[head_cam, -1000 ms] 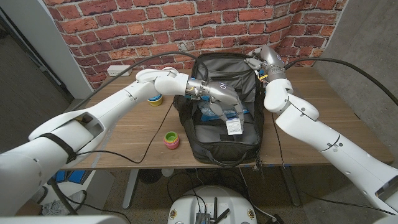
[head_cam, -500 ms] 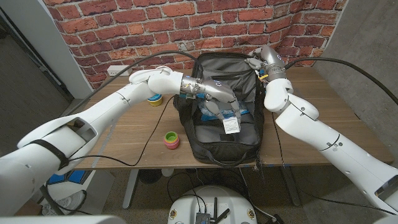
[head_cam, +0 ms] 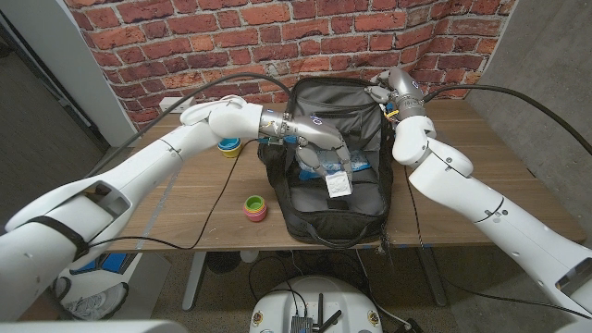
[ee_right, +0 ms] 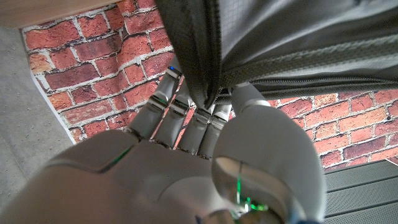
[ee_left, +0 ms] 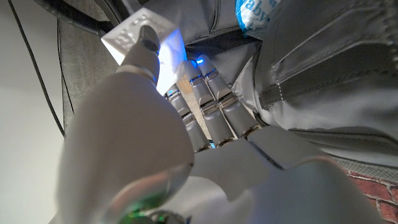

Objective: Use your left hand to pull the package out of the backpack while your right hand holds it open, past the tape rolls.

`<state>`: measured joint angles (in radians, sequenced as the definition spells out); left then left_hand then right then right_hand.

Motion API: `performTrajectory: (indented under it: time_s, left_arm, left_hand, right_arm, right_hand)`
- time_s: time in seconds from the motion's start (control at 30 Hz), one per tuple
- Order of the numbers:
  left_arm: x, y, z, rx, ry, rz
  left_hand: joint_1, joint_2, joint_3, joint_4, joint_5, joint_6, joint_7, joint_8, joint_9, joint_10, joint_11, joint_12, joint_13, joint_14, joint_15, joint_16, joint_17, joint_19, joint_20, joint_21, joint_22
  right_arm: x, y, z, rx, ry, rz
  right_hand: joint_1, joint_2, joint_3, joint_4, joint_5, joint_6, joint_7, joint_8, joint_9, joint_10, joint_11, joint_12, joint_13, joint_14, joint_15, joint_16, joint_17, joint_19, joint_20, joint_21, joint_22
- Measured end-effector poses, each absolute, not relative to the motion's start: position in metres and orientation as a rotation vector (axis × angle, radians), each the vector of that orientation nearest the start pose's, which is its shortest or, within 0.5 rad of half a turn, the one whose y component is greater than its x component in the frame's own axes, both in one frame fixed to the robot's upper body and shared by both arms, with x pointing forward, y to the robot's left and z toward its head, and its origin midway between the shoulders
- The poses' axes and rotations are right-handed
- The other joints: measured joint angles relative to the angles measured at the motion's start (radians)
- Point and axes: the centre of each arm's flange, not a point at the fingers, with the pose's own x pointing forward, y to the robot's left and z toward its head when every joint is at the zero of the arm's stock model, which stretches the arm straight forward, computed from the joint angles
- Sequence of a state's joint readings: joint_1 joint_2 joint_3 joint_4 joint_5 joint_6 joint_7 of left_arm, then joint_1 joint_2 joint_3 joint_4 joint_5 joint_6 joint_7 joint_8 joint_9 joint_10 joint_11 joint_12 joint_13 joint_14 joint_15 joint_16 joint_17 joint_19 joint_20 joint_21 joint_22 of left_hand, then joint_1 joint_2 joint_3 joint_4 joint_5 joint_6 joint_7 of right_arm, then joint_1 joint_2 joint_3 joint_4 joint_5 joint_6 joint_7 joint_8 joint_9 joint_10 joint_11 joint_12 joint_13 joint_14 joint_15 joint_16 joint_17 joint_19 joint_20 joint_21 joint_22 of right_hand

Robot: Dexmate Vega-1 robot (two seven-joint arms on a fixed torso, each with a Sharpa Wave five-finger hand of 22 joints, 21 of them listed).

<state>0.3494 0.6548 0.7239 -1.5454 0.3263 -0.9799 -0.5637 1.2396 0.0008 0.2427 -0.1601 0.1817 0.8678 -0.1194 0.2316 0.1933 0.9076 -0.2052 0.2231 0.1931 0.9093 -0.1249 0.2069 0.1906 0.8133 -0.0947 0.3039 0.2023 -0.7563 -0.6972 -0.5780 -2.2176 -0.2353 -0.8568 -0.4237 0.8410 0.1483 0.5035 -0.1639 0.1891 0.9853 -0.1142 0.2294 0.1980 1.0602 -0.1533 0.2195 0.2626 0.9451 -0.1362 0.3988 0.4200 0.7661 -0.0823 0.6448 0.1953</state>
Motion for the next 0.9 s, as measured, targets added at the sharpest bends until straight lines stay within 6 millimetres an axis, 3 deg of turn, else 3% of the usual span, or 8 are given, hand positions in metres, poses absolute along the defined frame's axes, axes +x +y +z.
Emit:
performTrajectory:
  time_s: [0.9]
  left_arm:
    - [0.480,0.121,0.113,1.598,-1.316,-1.006]
  left_hand:
    - [0.004,0.004,0.000,0.000,-0.002,-0.001,-0.001,-0.008,0.005,0.000,0.000,-0.001,0.001,0.000,0.000,-0.008,-0.005,-0.006,0.002,0.000,0.000]
  right_arm:
    - [0.510,-0.194,0.112,-0.878,-0.641,-0.414]
  right_hand:
    - [0.000,0.000,0.000,0.000,0.004,0.002,0.002,-0.002,-0.001,0.000,0.000,0.000,0.000,0.000,0.000,0.000,0.005,-0.007,0.004,0.008,0.000]
